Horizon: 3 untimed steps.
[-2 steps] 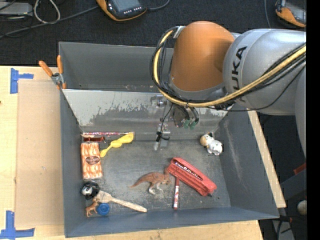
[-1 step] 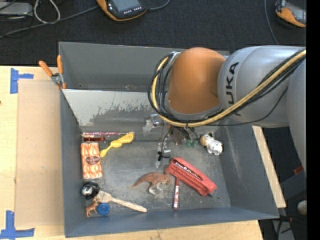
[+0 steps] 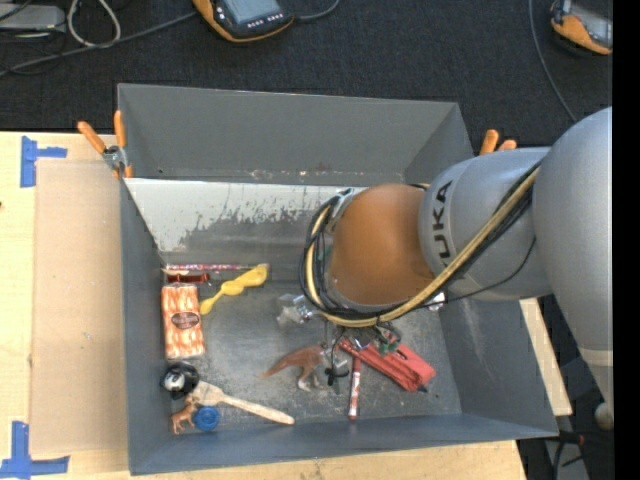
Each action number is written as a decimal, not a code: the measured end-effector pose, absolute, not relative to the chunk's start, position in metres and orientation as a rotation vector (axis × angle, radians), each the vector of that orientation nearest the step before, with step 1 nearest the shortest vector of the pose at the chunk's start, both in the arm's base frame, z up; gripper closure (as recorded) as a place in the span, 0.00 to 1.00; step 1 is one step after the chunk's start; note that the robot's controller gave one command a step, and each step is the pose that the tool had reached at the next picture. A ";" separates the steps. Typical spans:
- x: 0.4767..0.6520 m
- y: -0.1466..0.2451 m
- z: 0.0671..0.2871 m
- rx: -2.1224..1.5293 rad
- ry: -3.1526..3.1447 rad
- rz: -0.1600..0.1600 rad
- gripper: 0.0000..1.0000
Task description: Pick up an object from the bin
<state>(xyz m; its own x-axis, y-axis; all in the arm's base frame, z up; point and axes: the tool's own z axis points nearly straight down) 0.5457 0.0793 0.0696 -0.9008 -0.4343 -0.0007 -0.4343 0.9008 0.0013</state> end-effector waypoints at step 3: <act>0.551 0.046 0.070 -1.067 2.968 0.004 1.00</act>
Offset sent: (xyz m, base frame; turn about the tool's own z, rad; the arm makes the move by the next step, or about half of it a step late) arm -0.0093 -0.0196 0.0304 0.0607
